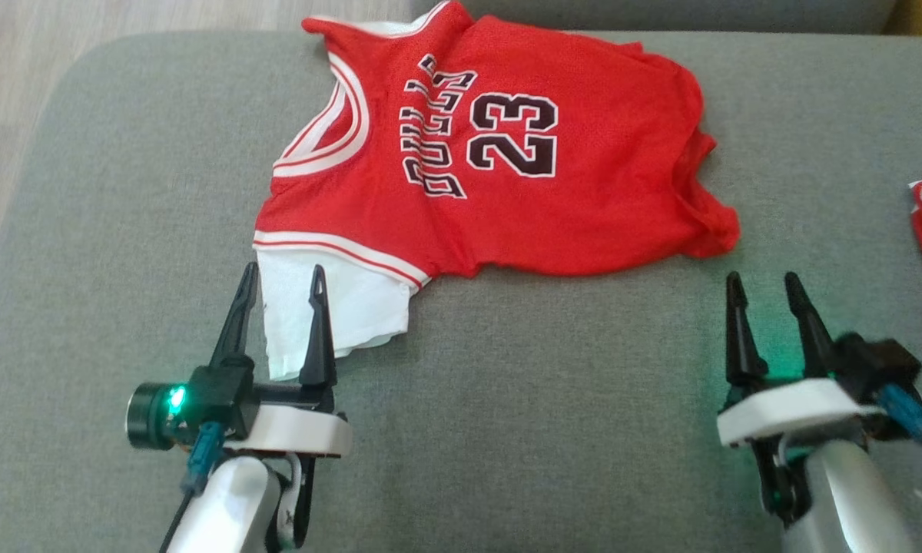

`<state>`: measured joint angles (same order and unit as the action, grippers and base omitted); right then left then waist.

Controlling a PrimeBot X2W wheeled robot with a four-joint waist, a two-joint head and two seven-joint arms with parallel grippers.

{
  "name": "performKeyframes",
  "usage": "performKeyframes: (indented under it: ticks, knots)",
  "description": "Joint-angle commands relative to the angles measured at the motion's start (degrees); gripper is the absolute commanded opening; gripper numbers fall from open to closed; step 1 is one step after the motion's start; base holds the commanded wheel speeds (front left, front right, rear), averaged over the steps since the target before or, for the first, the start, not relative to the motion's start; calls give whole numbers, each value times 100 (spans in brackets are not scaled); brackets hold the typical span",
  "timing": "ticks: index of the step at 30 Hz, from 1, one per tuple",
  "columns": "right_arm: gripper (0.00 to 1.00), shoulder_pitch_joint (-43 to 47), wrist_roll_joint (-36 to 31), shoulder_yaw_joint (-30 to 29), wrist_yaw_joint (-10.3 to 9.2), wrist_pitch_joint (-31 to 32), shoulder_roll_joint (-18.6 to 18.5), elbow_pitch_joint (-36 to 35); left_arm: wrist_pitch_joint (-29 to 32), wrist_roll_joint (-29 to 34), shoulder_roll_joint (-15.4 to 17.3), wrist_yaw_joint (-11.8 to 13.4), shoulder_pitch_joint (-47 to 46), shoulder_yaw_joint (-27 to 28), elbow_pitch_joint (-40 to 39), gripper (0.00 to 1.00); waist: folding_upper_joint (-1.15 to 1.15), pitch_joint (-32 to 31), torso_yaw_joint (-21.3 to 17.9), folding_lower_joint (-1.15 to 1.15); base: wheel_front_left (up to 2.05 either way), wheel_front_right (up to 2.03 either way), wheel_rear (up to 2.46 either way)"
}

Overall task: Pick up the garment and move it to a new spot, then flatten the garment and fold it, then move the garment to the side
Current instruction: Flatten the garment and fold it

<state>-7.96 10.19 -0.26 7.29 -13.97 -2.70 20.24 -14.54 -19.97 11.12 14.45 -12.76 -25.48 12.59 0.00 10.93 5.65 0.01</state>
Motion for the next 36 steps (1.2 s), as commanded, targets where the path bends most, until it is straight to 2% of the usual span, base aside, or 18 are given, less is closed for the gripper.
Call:
performKeyframes:
  ticks: [1, 5, 11, 19, 20, 22, 36]
  knots:
    - [100, -383, -3, 131, 20, 32, -18, -3, -45, 83, -3, -51, -258, 292, -134, 100, 0, 87, 44, -1, 0, 0, 0]
    - [100, -842, -188, 93, 20, 135, -18, 735, -45, 254, -122, -257, -373, 332, 84, 100, 0, 201, 156, -1, 0, 0, 0]
    - [100, -1412, 29, -140, 20, 83, -18, 1681, -46, 413, -290, -432, -471, 496, 238, 100, 0, 307, 320, -1, 0, 0, 0]
    - [100, -1820, 9, -287, 20, -73, -18, 2253, -46, 575, -420, -588, -474, 749, 315, 100, 0, 399, 466, -1, 0, 0, 0]
    - [73, -1847, 19, -290, 20, -81, -18, 2280, -46, 595, -436, -605, -465, 773, 323, 100, 0, 396, 469, -1, 0, 0, 0]
    - [0, -1889, 62, -238, 20, -96, -18, 2313, -46, 649, -481, -647, -426, 847, 352, 100, 0, 359, 444, -1, 0, 0, 0]
    - [0, -1125, 72, -226, 20, -102, -18, 1783, -46, 789, -603, -805, -137, 1159, 493, 100, 0, -197, -54, -1, 0, 0, 0]
